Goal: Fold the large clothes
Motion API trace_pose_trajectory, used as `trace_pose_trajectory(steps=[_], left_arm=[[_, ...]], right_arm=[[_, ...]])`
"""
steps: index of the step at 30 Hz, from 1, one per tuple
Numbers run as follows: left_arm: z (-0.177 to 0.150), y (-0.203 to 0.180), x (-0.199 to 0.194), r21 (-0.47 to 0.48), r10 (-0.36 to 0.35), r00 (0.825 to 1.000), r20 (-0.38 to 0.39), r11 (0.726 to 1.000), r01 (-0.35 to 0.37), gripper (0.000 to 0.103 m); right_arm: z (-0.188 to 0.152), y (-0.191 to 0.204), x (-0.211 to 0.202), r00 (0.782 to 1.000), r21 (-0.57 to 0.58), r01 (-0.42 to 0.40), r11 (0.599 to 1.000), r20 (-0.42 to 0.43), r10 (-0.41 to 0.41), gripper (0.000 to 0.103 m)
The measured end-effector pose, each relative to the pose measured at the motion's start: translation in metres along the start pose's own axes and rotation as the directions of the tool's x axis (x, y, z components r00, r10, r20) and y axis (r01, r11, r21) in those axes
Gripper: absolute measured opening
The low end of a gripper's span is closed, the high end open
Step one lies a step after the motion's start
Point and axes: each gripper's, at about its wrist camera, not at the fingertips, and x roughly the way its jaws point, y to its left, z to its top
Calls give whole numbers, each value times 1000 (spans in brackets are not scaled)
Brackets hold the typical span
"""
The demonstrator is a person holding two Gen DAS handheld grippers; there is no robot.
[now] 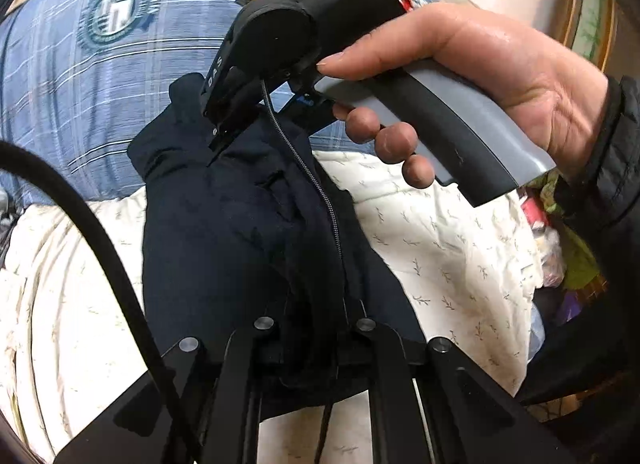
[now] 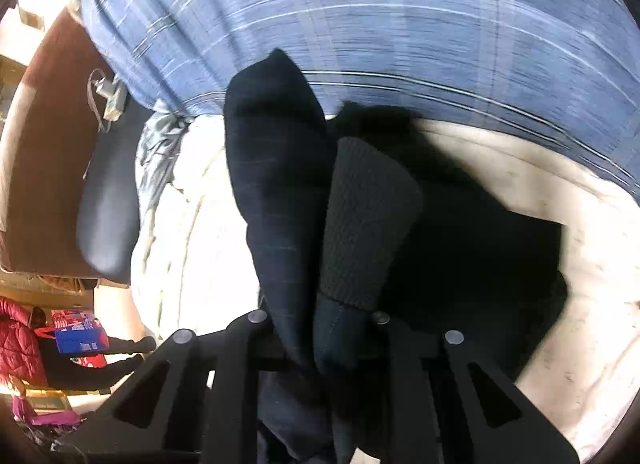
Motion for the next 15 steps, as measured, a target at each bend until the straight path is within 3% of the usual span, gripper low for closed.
trace_pose_trajectory(steps=[7,12,15], left_arm=[[-16,-45,52,55,70,993,-92,996,-65,13],[-35,-57,88,87,94,983,-158,993,-81,17],[-41,-59,97,100,112,979,-168,990,-96,24]], right_arm=[[-14,-65,26,999,38,-29,999,-22,30,19],[-33,-112,51,998,109,-58,992,-27,61,27],[-42,-122,60,996,113,-94,989,9,93,33]])
